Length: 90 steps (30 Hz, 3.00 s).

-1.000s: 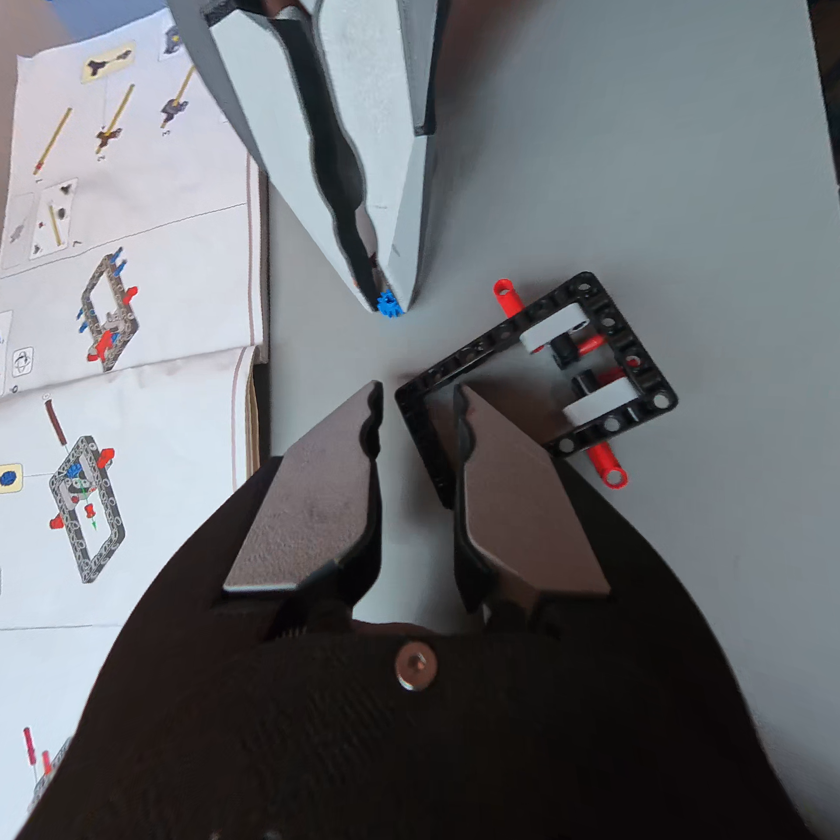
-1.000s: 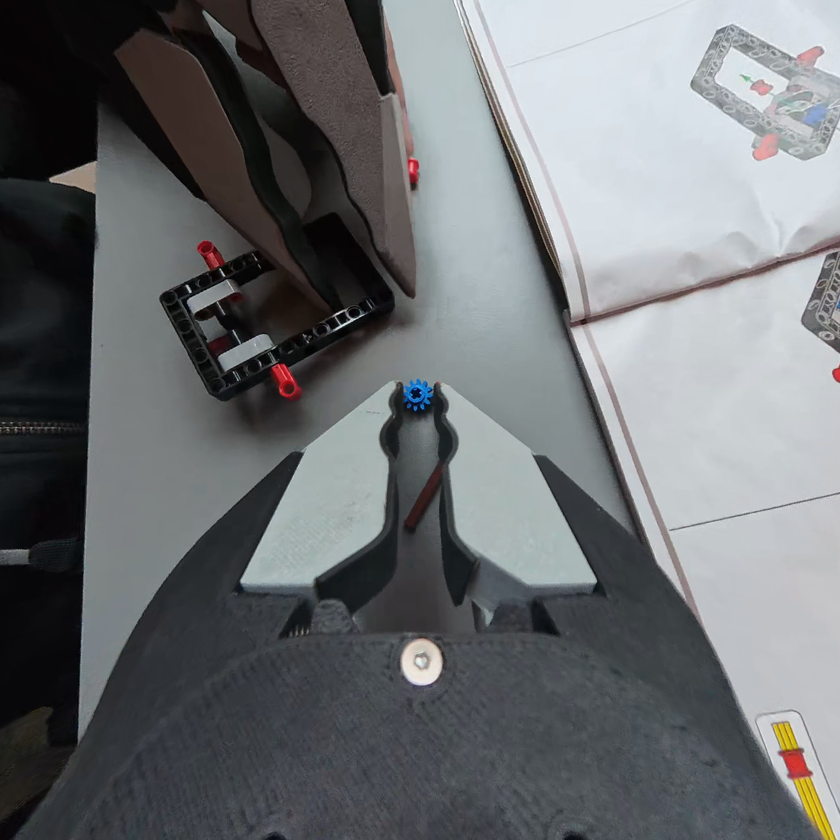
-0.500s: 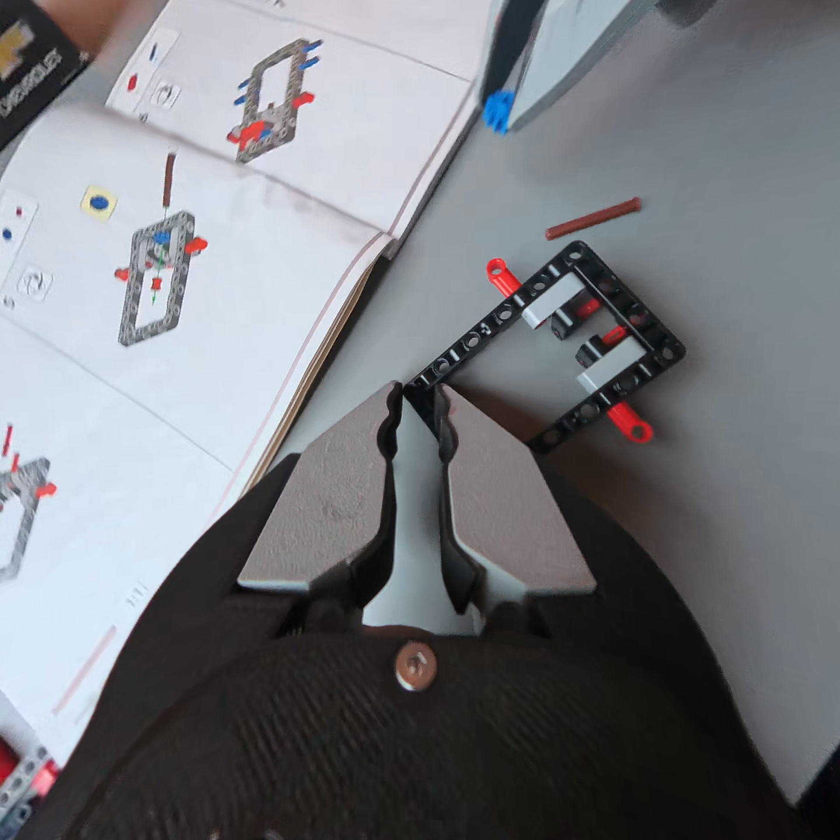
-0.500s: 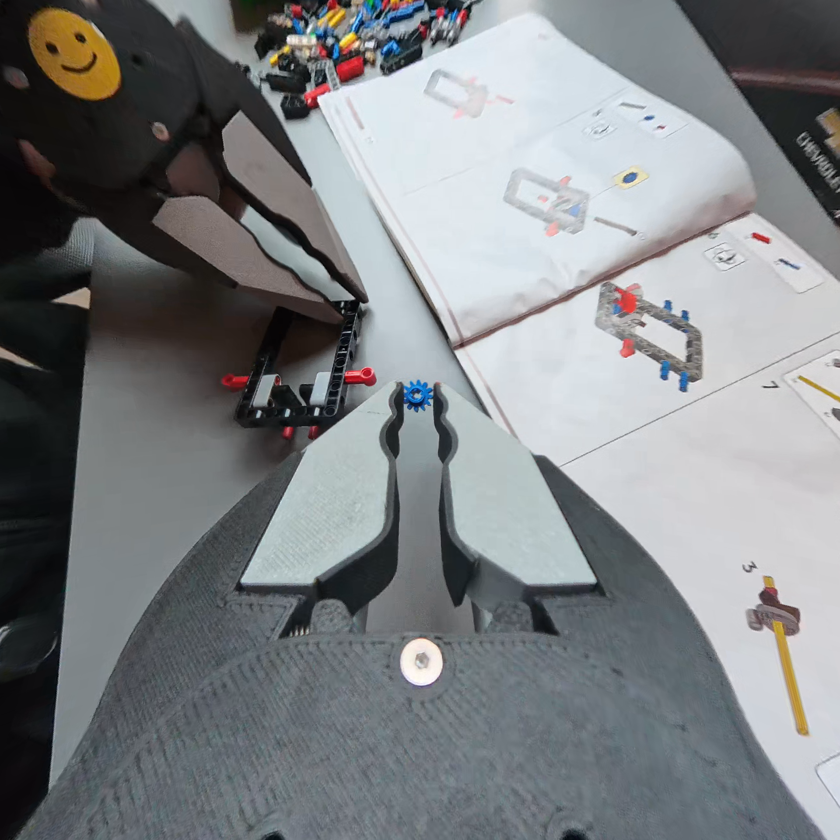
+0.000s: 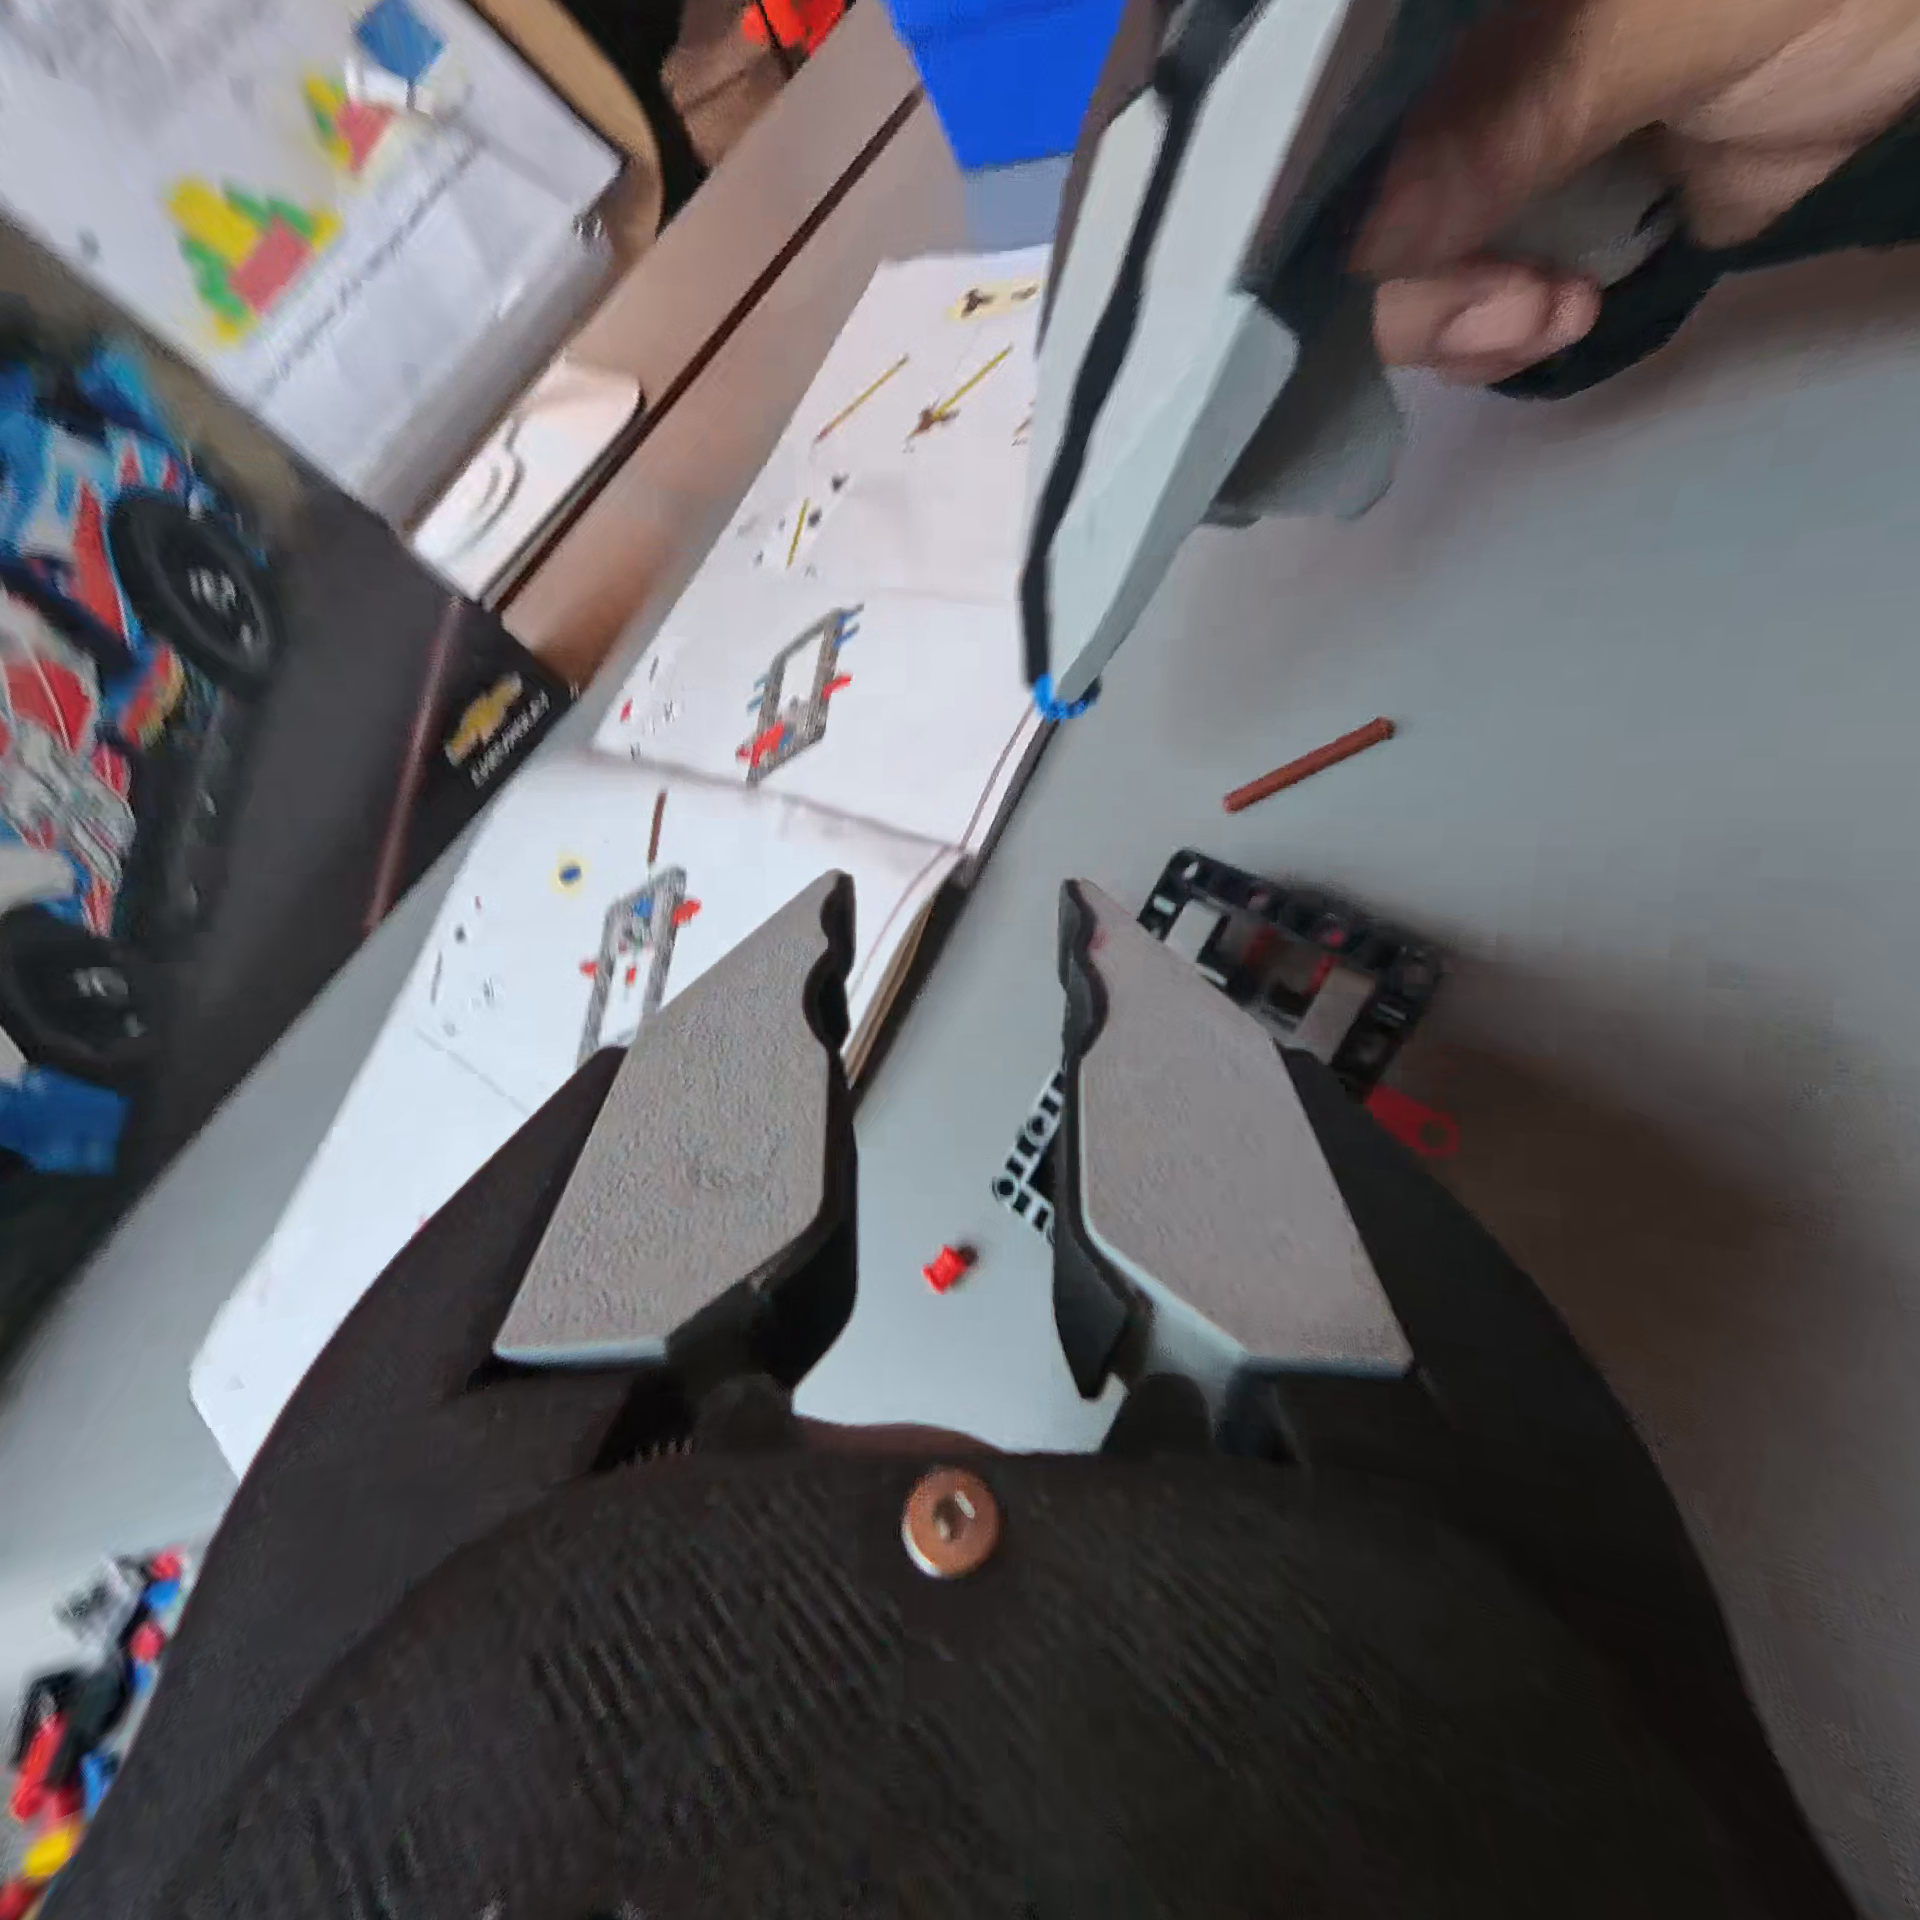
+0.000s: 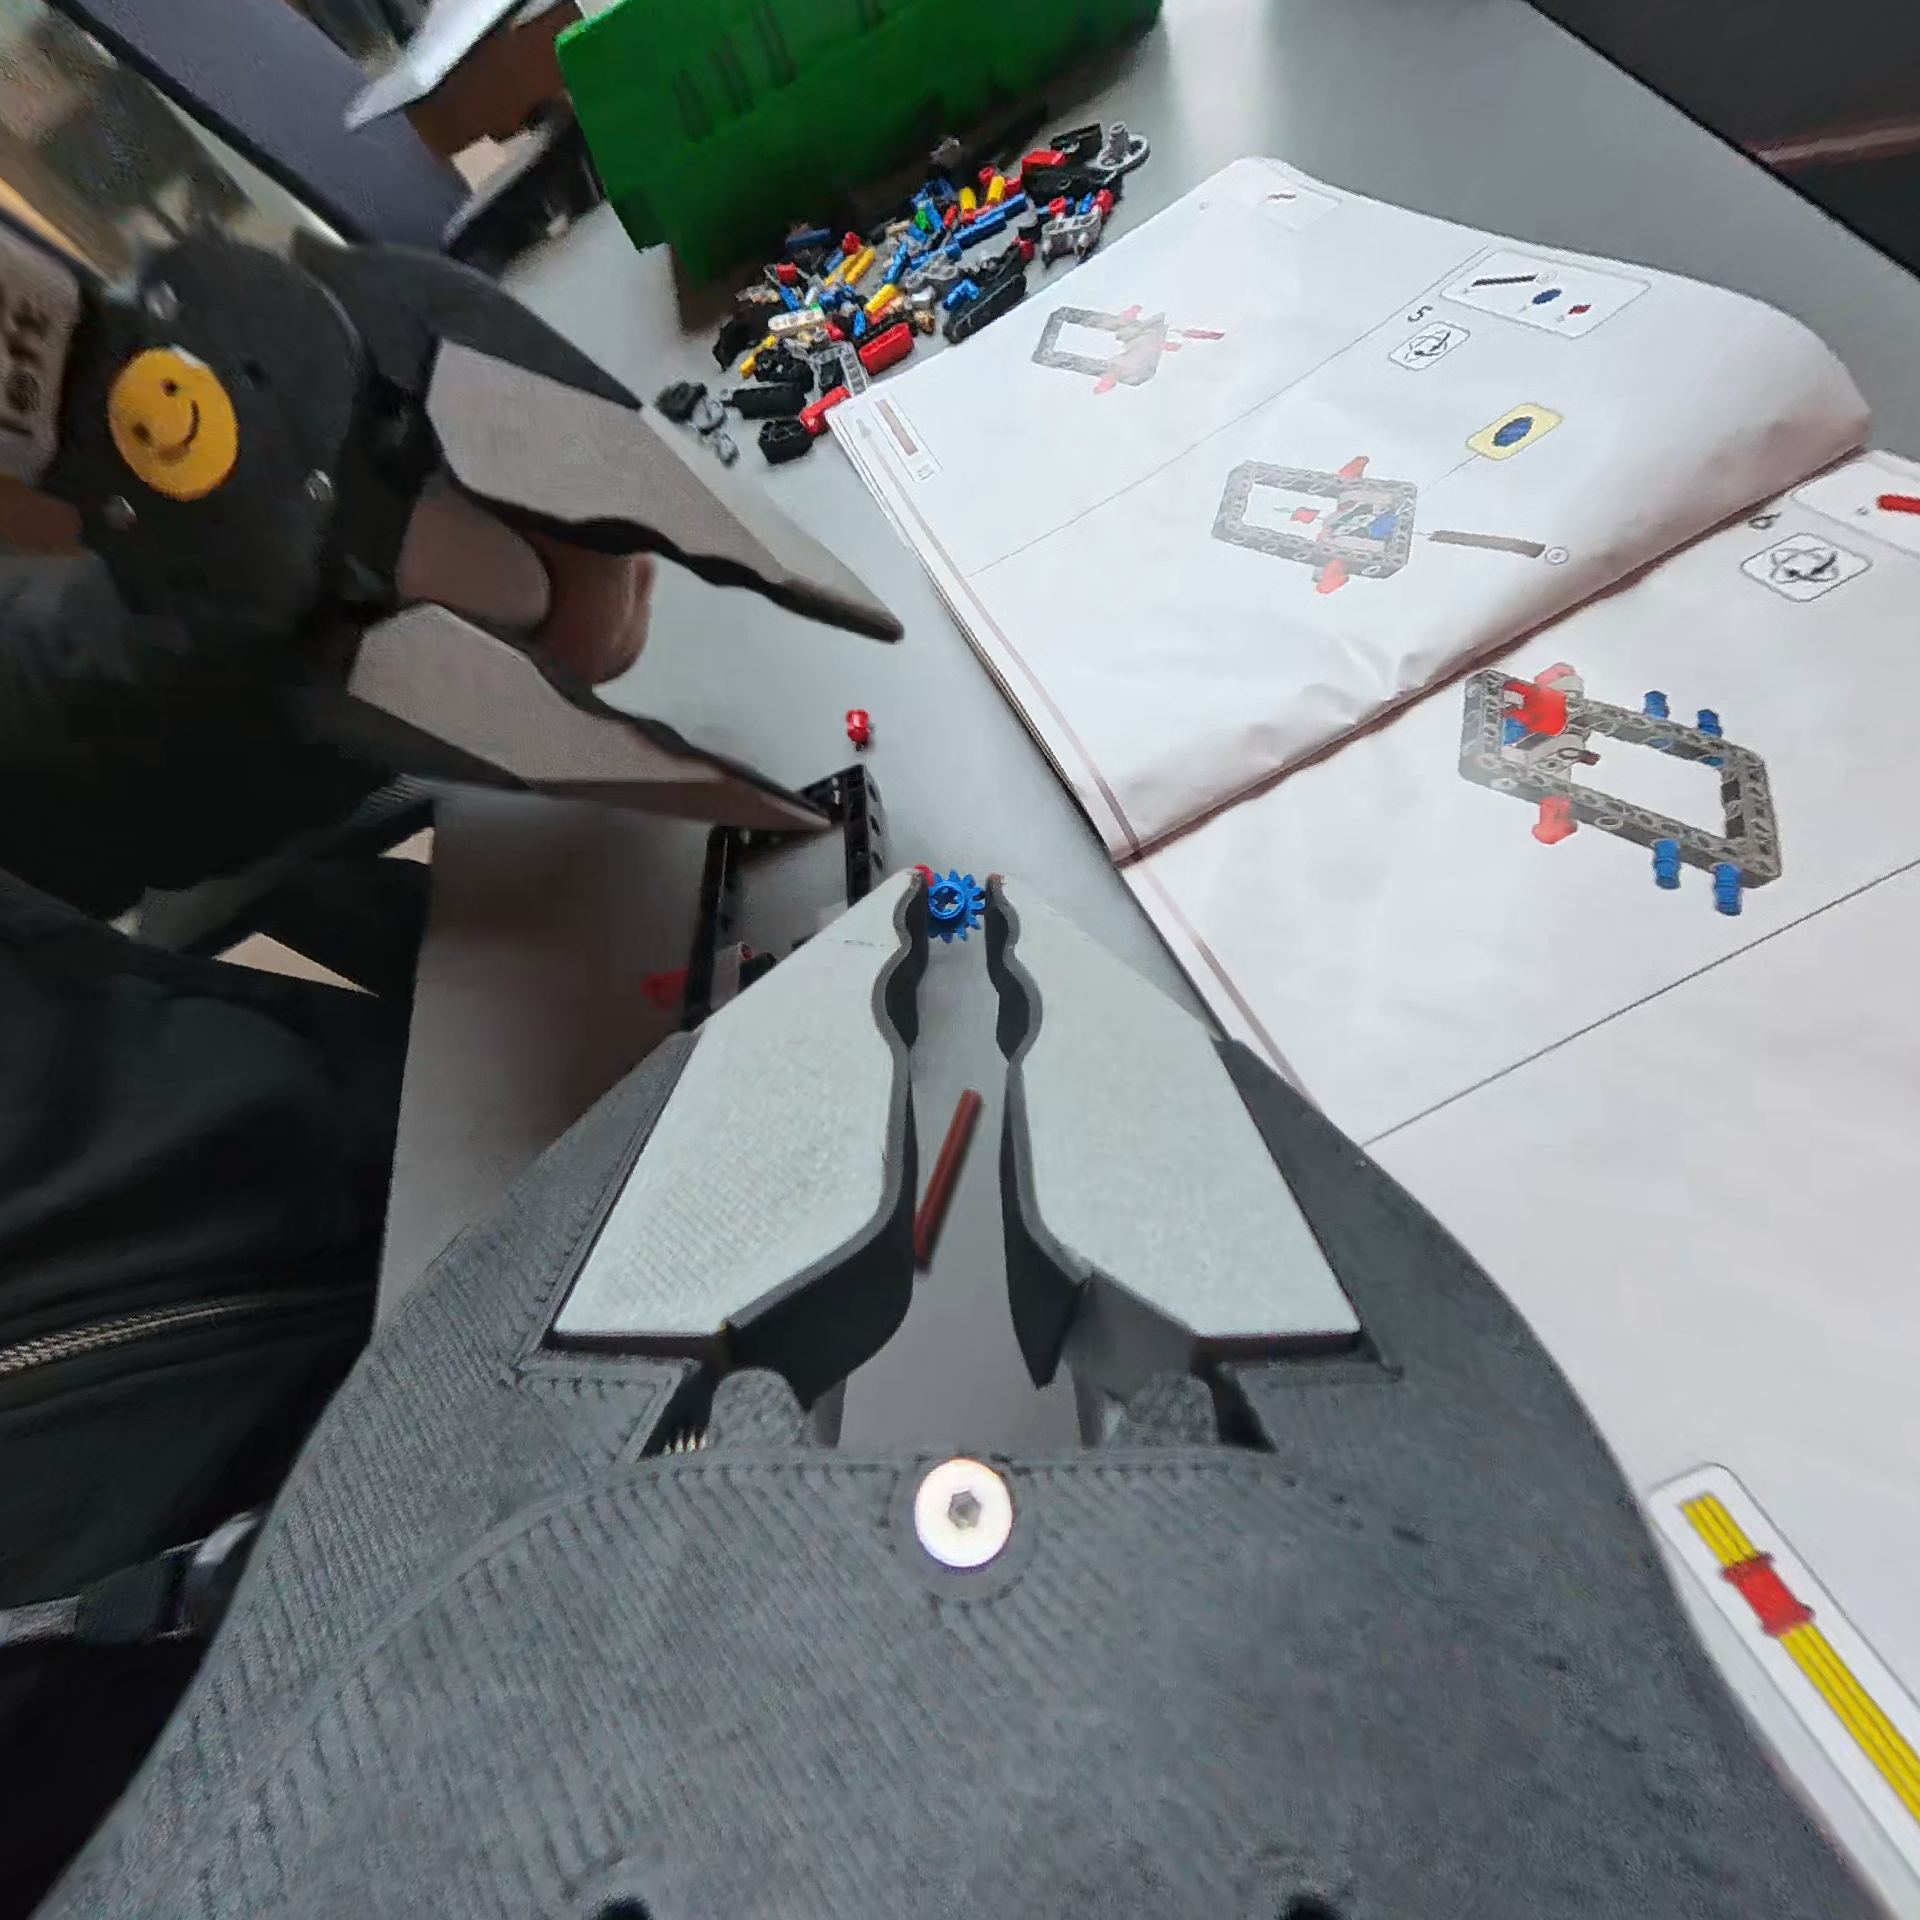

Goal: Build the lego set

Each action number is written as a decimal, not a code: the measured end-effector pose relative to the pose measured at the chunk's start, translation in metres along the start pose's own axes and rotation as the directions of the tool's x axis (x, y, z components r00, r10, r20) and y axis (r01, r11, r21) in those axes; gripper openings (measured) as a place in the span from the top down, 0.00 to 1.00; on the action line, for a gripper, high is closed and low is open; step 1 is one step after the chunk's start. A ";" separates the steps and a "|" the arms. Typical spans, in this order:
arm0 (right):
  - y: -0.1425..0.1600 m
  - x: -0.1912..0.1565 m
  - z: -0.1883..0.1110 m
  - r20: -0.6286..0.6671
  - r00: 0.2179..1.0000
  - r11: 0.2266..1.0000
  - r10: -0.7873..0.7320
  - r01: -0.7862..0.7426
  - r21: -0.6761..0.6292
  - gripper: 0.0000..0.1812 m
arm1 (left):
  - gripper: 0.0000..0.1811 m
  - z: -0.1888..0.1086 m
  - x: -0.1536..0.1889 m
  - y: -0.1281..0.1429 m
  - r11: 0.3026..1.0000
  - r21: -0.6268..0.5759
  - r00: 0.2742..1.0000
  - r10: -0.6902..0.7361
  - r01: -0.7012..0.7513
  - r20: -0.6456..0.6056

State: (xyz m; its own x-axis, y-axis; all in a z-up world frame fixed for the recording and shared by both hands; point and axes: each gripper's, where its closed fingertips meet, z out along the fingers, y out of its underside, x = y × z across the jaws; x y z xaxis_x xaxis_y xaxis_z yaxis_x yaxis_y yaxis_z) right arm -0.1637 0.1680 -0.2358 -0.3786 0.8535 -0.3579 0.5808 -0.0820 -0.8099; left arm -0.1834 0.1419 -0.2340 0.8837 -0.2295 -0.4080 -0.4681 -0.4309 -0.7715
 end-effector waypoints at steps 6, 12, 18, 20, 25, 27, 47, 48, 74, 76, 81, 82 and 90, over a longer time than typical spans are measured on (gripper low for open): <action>-0.013 0.000 -0.002 0.177 0.960 0.962 0.217 -0.241 0.129 0.96 | 0.81 0.016 0.005 -0.036 0.967 0.167 0.980 0.185 -0.194 0.068; -0.029 0.002 -0.013 0.342 0.872 0.870 0.351 -0.439 0.225 0.96 | 0.86 0.020 -0.010 -0.043 0.952 0.255 0.983 0.148 -0.172 0.112; -0.030 0.004 -0.012 0.349 0.859 0.849 0.374 -0.468 0.243 0.96 | 0.86 0.022 -0.006 -0.038 0.957 0.290 1.000 0.020 -0.015 -0.017; -0.030 0.003 -0.009 0.350 0.858 0.850 0.374 -0.469 0.241 0.96 | 0.88 0.021 -0.006 -0.040 0.952 0.304 0.999 -0.023 0.037 -0.049; -0.031 0.000 -0.004 0.352 0.857 0.845 0.375 -0.473 0.249 0.96 | 0.92 0.023 -0.008 -0.037 0.952 0.291 0.995 -0.072 0.091 -0.075; -0.031 -0.001 -0.003 0.360 0.853 0.844 0.378 -0.477 0.245 0.96 | 0.92 0.022 -0.007 -0.038 0.952 0.296 0.995 -0.062 0.082 -0.077; -0.031 -0.006 0.002 0.388 0.840 0.834 0.379 -0.492 0.251 0.96 | 0.91 0.025 -0.005 -0.035 0.962 0.271 0.999 -0.029 0.038 -0.036; -0.031 -0.006 0.002 0.387 0.841 0.834 0.378 -0.491 0.251 0.96 | 0.91 0.025 -0.005 -0.035 0.962 0.271 0.999 -0.026 0.035 -0.034; -0.030 0.001 0.002 0.124 0.967 0.928 0.224 -0.251 0.274 0.98 | 0.94 0.025 -0.008 -0.029 0.969 0.243 0.998 0.051 -0.055 0.020; -0.029 0.002 0.001 0.119 0.968 0.931 0.223 -0.247 0.270 0.97 | 0.94 0.024 -0.008 -0.029 0.968 0.246 0.999 0.048 -0.051 0.020; -0.032 0.003 -0.007 0.110 0.975 0.939 0.191 -0.214 0.271 0.93 | 0.94 0.026 -0.007 -0.026 0.971 0.230 0.998 0.066 -0.069 0.022; -0.031 0.003 -0.008 0.101 0.979 0.945 0.175 -0.196 0.263 0.93 | 0.94 0.026 -0.007 -0.026 0.971 0.230 0.998 0.065 -0.067 0.018; -0.025 -0.008 -0.004 0.097 0.991 0.976 0.092 -0.109 0.187 0.89 | 0.94 0.023 -0.005 -0.032 0.961 0.268 0.998 0.068 -0.068 0.010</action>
State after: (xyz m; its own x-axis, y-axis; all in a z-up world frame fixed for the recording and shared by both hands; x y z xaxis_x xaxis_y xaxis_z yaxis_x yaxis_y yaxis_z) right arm -0.1719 0.1656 -0.2112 -0.3912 0.7886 -0.4744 0.4739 -0.2692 -0.8384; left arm -0.1728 0.1766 -0.2186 0.8499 -0.2491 -0.4643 -0.5096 -0.1647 -0.8445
